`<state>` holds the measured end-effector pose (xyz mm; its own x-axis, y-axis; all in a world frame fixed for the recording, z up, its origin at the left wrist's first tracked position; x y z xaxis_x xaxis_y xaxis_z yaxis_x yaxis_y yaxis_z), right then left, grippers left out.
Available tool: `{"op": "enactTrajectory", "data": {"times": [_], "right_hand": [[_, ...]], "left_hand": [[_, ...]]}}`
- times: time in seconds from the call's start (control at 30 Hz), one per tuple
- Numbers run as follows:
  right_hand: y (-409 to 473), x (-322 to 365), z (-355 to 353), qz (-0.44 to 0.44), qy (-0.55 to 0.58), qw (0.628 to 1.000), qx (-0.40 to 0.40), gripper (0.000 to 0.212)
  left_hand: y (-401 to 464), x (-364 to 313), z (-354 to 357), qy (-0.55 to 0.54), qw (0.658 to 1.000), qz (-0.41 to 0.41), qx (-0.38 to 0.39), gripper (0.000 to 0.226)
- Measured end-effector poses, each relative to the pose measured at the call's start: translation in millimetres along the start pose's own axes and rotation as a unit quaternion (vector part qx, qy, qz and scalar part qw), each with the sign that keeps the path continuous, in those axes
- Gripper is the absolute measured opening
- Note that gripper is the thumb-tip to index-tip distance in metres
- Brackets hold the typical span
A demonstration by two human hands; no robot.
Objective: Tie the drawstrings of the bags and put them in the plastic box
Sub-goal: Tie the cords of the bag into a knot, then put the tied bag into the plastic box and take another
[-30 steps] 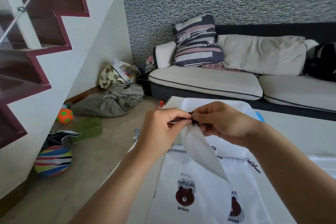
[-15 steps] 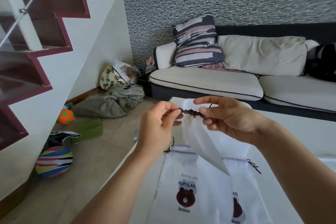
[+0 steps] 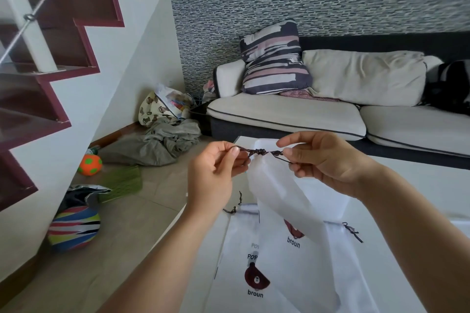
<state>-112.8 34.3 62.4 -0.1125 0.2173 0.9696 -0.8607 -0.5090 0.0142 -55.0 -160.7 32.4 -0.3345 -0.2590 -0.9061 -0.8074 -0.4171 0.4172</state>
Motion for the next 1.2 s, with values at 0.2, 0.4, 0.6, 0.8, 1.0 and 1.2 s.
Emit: {"op": "enactTrajectory", "data": {"times": [0.2, 0.4, 0.6, 0.8, 1.0, 1.2], "right_hand": [[-3, 0, 4, -0.013, -0.081, 0.997, 0.004, 0.027], [-3, 6, 10, -0.062, -0.117, 0.991, -0.027, 0.006], [-6, 15, 7, -0.104, -0.135, 0.982, -0.078, 0.013], [-6, 16, 7, -0.119, -0.116, 0.981, -0.097, 0.020], [-6, 8, 6, -0.064, -0.084, 0.991, -0.082, 0.012], [-17, 8, 4, 0.096, -0.197, 0.975, 0.028, 0.080]], "left_hand": [[-7, 0, 11, -0.033, 0.999, -0.039, 0.013, 0.008], [-9, -1, 14, -0.039, 0.997, -0.058, 0.033, 0.009], [-11, 2, 19, -0.075, 0.991, -0.107, 0.036, 0.015], [-4, 4, 15, -0.120, 0.982, -0.142, -0.014, 0.016], [-3, 9, 16, -0.078, 0.988, -0.132, -0.014, 0.012], [2, 10, 10, 0.078, 0.991, -0.047, -0.102, 0.019]]}}
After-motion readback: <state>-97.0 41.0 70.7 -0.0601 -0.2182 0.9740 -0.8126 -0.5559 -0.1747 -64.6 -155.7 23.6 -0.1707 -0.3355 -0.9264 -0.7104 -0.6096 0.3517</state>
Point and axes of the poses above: each hand's wrist, its own y-axis towards the middle knuckle, its own z-axis out of the palm, x = y × z, the point moved 6 cm from there along y, towards the middle knuckle, and after that the axes turned 14 degrees about y, right-handed, at the moved point
